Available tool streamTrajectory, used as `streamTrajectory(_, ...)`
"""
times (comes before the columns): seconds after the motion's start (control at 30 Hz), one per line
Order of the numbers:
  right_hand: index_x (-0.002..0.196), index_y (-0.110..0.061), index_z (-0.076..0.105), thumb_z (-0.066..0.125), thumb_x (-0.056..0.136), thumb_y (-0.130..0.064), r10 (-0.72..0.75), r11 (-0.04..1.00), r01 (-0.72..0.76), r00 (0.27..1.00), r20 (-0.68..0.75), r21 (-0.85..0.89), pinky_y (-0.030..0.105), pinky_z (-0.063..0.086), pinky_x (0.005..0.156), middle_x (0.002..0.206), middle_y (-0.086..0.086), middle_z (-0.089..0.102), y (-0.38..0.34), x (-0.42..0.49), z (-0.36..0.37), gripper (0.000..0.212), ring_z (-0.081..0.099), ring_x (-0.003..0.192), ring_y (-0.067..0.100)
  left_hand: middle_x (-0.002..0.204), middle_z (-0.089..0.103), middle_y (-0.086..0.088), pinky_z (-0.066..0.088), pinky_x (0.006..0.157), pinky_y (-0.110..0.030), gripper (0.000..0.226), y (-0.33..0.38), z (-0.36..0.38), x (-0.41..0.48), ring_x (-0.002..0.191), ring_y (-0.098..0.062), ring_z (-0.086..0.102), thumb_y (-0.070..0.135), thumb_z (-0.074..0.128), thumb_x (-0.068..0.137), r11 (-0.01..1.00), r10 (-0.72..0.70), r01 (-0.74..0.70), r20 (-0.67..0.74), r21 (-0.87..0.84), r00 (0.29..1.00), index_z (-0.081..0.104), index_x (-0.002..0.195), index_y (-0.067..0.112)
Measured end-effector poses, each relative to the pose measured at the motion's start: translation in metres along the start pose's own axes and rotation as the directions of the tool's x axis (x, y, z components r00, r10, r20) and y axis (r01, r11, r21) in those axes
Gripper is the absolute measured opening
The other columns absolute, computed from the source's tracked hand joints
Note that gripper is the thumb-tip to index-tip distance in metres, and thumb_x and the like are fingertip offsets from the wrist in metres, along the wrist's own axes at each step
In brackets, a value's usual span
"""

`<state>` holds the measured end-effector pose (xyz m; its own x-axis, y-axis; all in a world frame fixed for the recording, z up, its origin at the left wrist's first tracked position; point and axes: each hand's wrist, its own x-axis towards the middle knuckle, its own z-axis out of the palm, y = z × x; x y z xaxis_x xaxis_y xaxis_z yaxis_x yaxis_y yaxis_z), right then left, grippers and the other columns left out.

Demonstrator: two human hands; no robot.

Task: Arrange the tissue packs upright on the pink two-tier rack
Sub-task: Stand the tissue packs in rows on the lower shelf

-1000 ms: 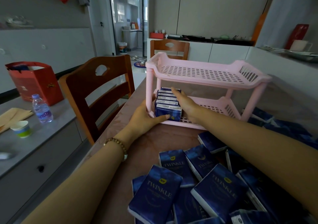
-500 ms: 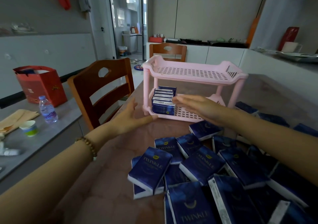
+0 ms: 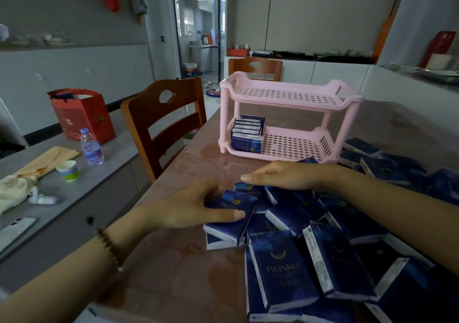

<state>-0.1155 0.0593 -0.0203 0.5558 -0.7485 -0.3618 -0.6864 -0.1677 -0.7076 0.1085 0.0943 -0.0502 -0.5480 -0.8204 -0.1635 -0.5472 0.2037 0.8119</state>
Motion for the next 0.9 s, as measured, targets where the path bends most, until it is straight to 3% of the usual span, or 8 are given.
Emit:
streamTrajectory(0.13,0.112,-0.023,0.066,0.057,0.073,-0.058,-0.037,0.995,0.041,0.998,-0.049,0.091,0.027,0.043,0.102,0.113,-0.008,0.069,-0.003,-0.004,0.002,0.053,0.062,0.107,0.006,0.107,0.068,0.004,0.055,0.089,-0.031,0.041,0.007,0.004,0.004,0.098,-0.010,0.066,0.049,0.070,0.075,1.000,-0.001,0.001,-0.037,-0.004,0.999,0.059,0.105,0.024)
streamTrajectory(0.27,0.115,-0.022,0.062,0.064,0.081,-0.040,-0.031,0.996,0.039,0.994,-0.103,0.077,0.022,0.045,0.094,0.113,-0.005,0.066,0.003,0.000,0.000,0.039,0.060,0.108,0.008,0.095,0.063,0.005,0.052,0.071,-0.021,0.049,0.012,0.008,0.017,0.087,-0.009,0.063,0.060,0.066,0.067,0.995,-0.058,0.070,-0.150,0.075,0.987,0.055,0.096,0.022)
streamTrajectory(0.37,0.121,-0.022,0.057,0.068,0.082,-0.031,0.024,0.995,-0.015,0.995,-0.095,0.098,0.026,0.043,0.101,0.125,-0.002,0.060,0.009,0.006,-0.003,0.042,0.056,0.116,0.009,0.102,0.059,0.004,0.051,0.081,-0.029,0.075,0.012,0.009,0.027,0.092,-0.011,0.058,0.073,0.059,0.051,0.986,-0.115,0.136,-0.188,0.102,0.975,0.053,0.104,0.019)
streamTrajectory(0.47,0.119,-0.015,0.059,0.070,0.081,-0.030,0.060,0.991,-0.054,0.997,-0.050,0.119,0.035,0.045,0.103,0.121,0.006,0.065,0.009,0.011,-0.007,0.043,0.061,0.113,0.018,0.106,0.058,0.006,0.051,0.084,-0.030,0.077,0.012,0.010,0.031,0.096,-0.011,0.057,0.073,0.060,0.053,0.980,-0.142,0.165,-0.187,0.114,0.972,0.051,0.108,0.021)
streamTrajectory(0.67,0.109,-0.013,0.058,0.070,0.080,-0.026,0.110,0.979,-0.106,0.994,-0.013,0.172,0.034,0.048,0.098,0.108,0.006,0.065,0.000,0.014,-0.012,0.034,0.062,0.102,0.020,0.107,0.060,0.004,0.053,0.090,-0.037,0.081,0.012,0.011,0.031,0.097,-0.014,0.061,0.071,0.060,0.051,0.988,-0.124,0.138,-0.192,0.062,0.974,0.049,0.112,0.021)
streamTrajectory(0.73,0.106,-0.014,0.057,0.071,0.079,-0.018,0.051,0.948,-0.009,0.991,-0.122,0.318,0.038,0.045,0.102,0.113,0.009,0.063,0.003,0.019,-0.012,0.030,0.060,0.109,0.024,0.110,0.062,0.006,0.054,0.086,-0.027,0.066,0.012,0.010,0.031,0.095,-0.008,0.063,0.063,0.059,0.063,0.997,-0.075,0.074,-0.139,-0.009,0.988,0.049,0.116,0.025)
streamTrajectory(0.83,0.109,-0.013,0.054,0.070,0.078,-0.015,-0.024,0.847,0.214,0.929,-0.369,0.486,0.043,0.042,0.105,0.115,0.014,0.062,0.003,0.023,-0.016,0.035,0.059,0.107,0.025,0.085,0.069,0.017,0.046,0.064,-0.003,0.013,0.013,0.003,0.032,0.074,0.010,0.063,0.036,0.052,0.089,0.992,0.031,-0.052,-0.176,-0.118,0.984,0.057,0.098,0.028)
streamTrajectory(0.9,0.118,-0.012,0.051,0.069,0.078,-0.013,-0.077,0.797,0.318,0.896,-0.436,0.514,0.039,0.043,0.104,0.117,0.013,0.063,0.005,0.023,-0.019,0.044,0.060,0.110,0.025,0.083,0.072,0.016,0.046,0.069,-0.006,0.014,0.013,-0.006,0.034,0.080,0.007,0.066,0.029,0.056,0.089,0.978,0.084,-0.137,-0.303,-0.157,0.949,0.061,0.100,0.021)
